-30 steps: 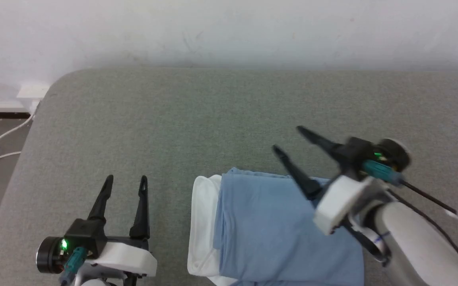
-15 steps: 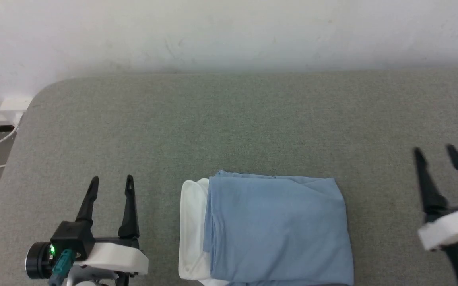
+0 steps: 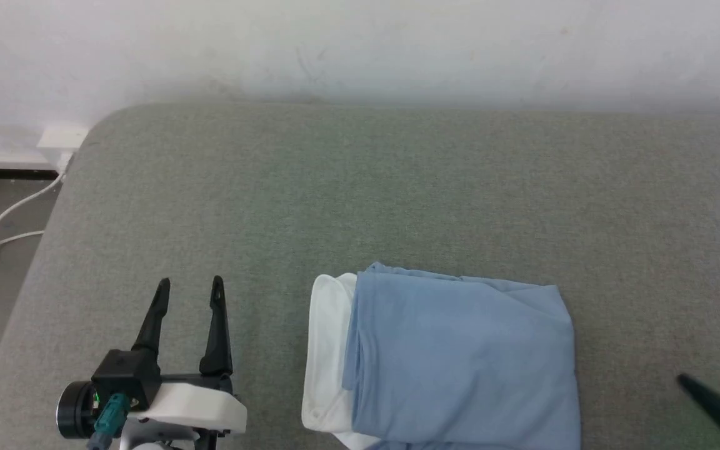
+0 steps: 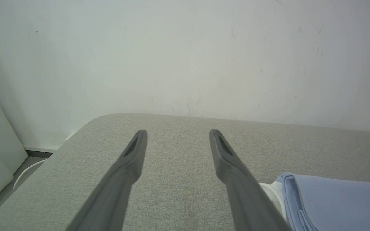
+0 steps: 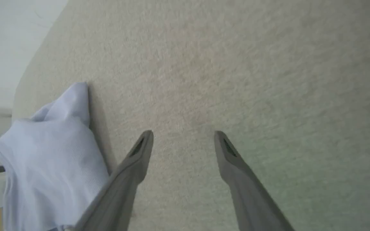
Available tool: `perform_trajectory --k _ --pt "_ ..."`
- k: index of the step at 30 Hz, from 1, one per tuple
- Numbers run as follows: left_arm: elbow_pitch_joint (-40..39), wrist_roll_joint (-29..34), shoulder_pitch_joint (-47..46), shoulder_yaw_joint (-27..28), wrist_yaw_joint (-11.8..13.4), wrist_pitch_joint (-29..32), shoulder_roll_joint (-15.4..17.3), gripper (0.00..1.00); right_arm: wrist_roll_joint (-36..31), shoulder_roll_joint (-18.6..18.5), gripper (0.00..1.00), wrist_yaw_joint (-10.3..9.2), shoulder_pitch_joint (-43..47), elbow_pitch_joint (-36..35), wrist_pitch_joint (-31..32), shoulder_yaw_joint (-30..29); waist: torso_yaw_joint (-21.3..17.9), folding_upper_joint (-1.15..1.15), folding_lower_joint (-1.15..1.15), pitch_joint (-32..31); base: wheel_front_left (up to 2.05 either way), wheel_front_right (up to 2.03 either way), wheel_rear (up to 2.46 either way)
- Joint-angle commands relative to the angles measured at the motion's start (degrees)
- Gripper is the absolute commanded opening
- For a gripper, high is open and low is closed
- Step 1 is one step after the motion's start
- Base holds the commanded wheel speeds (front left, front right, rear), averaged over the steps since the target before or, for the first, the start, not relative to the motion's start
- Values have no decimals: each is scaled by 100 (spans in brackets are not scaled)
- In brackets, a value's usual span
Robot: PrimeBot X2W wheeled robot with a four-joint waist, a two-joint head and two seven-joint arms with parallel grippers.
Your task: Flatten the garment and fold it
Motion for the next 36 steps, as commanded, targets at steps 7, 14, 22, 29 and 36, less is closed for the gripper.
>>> perform_trajectory --k 7,14,22,29,36 --pt "55 109 -36 108 -141 -27 -138 100 1025 718 100 -4 -525 288 1226 -71 171 0 0 75 0 0 0" --pt "113 191 -143 160 -268 -27 -224 100 1314 848 100 -4 -869 882 1353 431 244 0 0 158 0 0 0" --pt "151 288 -152 244 -321 -27 -285 100 1246 859 0 -4 -1059 1415 1401 1143 234 0 0 179 0 0 0" --pt "191 357 -108 293 -346 -27 -295 100 1116 670 0 -4 -1231 1133 1128 1644 112 0 0 95 0 0 0" --pt "175 413 -33 353 -348 -27 -285 100 30 -347 0 -4 -1376 188 340 2991 -163 0 0 -37 0 0 0"
